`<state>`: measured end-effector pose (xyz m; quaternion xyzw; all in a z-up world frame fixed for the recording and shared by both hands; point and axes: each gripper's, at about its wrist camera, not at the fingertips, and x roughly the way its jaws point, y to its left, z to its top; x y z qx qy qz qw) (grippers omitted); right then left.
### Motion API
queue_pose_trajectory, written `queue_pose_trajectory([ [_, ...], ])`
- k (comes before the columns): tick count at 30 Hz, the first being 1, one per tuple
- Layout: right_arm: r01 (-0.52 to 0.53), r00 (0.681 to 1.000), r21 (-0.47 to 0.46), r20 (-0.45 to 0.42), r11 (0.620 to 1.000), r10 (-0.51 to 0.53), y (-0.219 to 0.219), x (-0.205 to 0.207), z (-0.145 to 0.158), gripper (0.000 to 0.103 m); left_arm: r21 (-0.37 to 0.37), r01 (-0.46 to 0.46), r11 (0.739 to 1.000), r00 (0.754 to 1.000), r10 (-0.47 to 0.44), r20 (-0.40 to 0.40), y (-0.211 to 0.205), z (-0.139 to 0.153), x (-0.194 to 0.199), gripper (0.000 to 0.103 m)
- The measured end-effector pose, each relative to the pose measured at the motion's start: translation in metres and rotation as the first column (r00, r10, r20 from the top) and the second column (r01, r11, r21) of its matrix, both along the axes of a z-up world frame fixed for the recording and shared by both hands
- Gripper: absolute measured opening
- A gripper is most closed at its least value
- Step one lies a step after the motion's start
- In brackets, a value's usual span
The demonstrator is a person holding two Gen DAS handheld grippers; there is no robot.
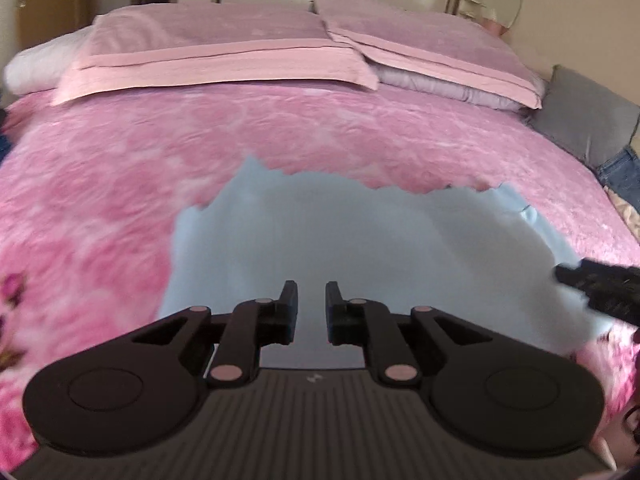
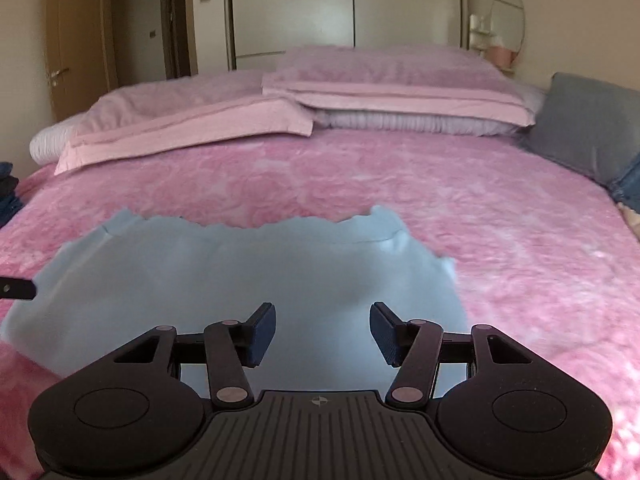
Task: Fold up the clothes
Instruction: 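Smooth the folded sweatshirt and lift both open grippers away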
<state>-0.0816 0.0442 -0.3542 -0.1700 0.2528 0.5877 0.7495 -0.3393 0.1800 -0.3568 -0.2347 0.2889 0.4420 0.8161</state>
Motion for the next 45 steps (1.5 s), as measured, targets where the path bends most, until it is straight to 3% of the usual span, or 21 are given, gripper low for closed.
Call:
queue_pose_trajectory([
  [2, -0.025, 1.0, -0.032, -0.001, 0.999, 0.025, 0.022, 0.003, -0.013, 0.057, -0.019, 0.015, 1.0, 1.0, -0.015, 0.005, 0.016, -0.011, 0.018, 0.01],
  [4, -0.04, 0.999, -0.072, 0.017, 0.997, 0.041, 0.042, 0.007, -0.03, 0.057, -0.029, 0.014, 0.999, 0.998, -0.016, -0.058, 0.032, -0.031, 0.037, 0.014],
  [6, -0.028, 0.998, -0.103, 0.055, 0.994, 0.034, 0.06, 0.017, -0.048, 0.057, 0.014, 0.029, 0.999, 0.994, -0.027, -0.104, 0.04, -0.046, 0.046, 0.012],
  [10, 0.003, 1.0, -0.063, -0.017, 0.998, -0.004, 0.067, 0.054, -0.05, 0.057, 0.003, -0.01, 1.0, 0.998, 0.01, -0.065, 0.056, -0.047, 0.041, 0.003],
  [14, 0.064, 0.998, -0.031, -0.02, 0.997, -0.065, 0.046, 0.057, -0.026, 0.056, 0.007, -0.053, 0.999, 0.997, 0.053, -0.05, 0.041, -0.03, 0.024, 0.006],
  [18, -0.008, 1.0, 0.017, -0.006, 1.0, 0.008, -0.005, 0.028, -0.011, 0.056, -0.006, -0.084, 0.996, 0.995, 0.084, -0.054, 0.0, -0.031, -0.008, 0.011],
  [23, -0.007, 1.0, -0.103, 0.023, 0.995, 0.01, -0.025, 0.009, -0.038, 0.056, 0.017, -0.143, 0.99, 0.986, 0.144, -0.086, -0.025, -0.031, -0.026, 0.012],
  [25, 0.016, 1.0, -0.093, 0.005, 0.996, -0.016, -0.03, 0.005, -0.026, 0.056, 0.015, -0.147, 0.989, 0.986, 0.147, -0.077, -0.032, -0.019, -0.027, 0.011],
  [28, -0.056, 0.998, -0.008, -0.005, 0.998, 0.056, -0.039, -0.014, -0.004, 0.056, 0.007, -0.04, 0.999, 0.999, 0.04, 0.008, -0.049, -0.004, -0.014, 0.012],
  [30, -0.135, 0.991, 0.018, -0.013, 0.991, 0.135, -0.038, -0.031, 0.002, 0.056, -0.008, -0.001, 1.0, 1.0, 0.001, 0.012, -0.054, -0.007, 0.003, 0.013],
  [34, -0.215, 0.977, -0.009, -0.002, 0.977, 0.215, -0.015, -0.06, -0.015, 0.056, -0.019, 0.013, 1.0, 0.999, -0.014, -0.049, -0.051, -0.033, 0.036, 0.013],
  [36, -0.203, 0.979, -0.086, -0.002, 0.975, 0.204, -0.004, -0.065, -0.036, 0.056, -0.005, 0.012, 1.0, 0.996, -0.013, -0.089, -0.052, -0.049, 0.045, 0.015],
  [41, -0.164, 0.986, -0.057, -0.013, 0.985, 0.164, -0.018, -0.055, -0.039, 0.056, 0.013, -0.021, 1.0, 0.996, 0.022, -0.091, -0.063, -0.037, 0.024, 0.014],
  [43, -0.125, 0.992, -0.039, -0.022, 0.991, 0.124, -0.031, -0.045, -0.032, 0.056, 0.014, -0.04, 0.999, 0.996, 0.041, -0.079, -0.058, -0.041, 0.005, 0.004],
  [45, -0.081, 0.997, -0.066, -0.022, 0.994, 0.08, -0.035, -0.026, -0.041, 0.056, -0.014, -0.079, 0.997, 0.996, 0.078, -0.047, -0.052, -0.047, -0.017, 0.003],
])
